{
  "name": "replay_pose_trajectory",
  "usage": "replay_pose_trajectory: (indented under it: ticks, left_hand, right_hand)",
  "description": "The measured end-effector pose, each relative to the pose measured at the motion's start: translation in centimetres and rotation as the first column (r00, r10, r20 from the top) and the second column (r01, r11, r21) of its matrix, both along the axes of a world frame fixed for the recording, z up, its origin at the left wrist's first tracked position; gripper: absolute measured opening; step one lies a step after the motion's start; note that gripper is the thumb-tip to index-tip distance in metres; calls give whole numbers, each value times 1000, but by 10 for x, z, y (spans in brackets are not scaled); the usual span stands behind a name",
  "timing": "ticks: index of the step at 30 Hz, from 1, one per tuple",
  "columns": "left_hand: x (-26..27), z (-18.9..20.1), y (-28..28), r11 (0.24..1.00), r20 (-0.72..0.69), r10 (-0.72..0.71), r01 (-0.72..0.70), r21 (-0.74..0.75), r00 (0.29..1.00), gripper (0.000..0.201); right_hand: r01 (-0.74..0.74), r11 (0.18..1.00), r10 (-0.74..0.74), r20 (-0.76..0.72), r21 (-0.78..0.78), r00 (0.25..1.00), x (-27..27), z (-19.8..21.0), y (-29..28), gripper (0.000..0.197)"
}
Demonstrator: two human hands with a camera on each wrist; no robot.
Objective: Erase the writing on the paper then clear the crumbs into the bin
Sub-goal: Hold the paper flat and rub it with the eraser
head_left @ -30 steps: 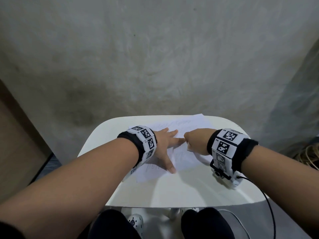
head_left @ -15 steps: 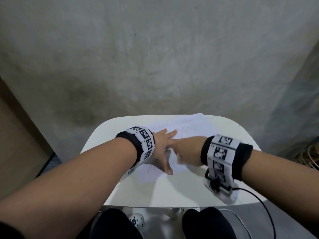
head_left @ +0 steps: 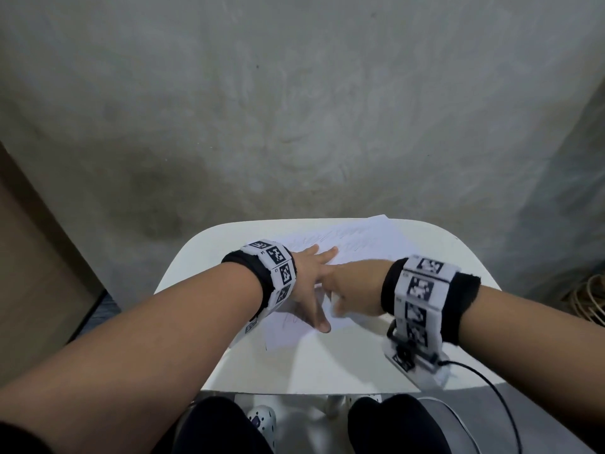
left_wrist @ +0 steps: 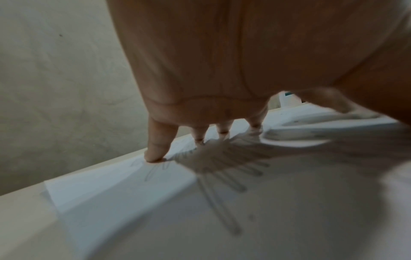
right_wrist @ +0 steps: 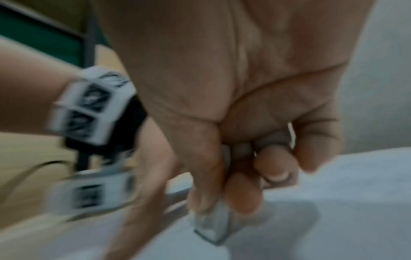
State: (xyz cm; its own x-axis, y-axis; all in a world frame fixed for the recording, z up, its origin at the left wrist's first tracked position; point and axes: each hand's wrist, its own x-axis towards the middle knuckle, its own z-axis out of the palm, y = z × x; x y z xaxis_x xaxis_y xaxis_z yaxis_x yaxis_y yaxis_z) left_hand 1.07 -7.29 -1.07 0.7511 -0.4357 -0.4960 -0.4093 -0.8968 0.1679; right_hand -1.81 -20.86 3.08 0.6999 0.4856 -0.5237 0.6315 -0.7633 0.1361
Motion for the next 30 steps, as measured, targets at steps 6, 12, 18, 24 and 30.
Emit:
replay_pose_trajectory:
  ticks: [6,12,18,24,30]
  left_hand:
    - [-2,-7,3,996,14,31,-30,-78,999,105]
    - [2,-5,1,1000,10,-10,9,18,1000,124]
    - [0,-2,-1,995,23,-48,46,91,999,122]
    - [0,-3,2,998,17,-41,40,38,999,116]
    - [-1,-3,15,986,5,-65,64,154,998,128]
  right_hand:
    - [-3,999,4,21,-36,1000,-6,4,7,36]
    - [77,995,-70,128,-55,989,4,2,3,34]
    - [102,995,-101,159,1,982,8,8,-7,31]
    - [29,1000,-29,39,10,999,-7,8,-1,34]
    - [93,995,-89,100,-31,991,12,-4,-10,27]
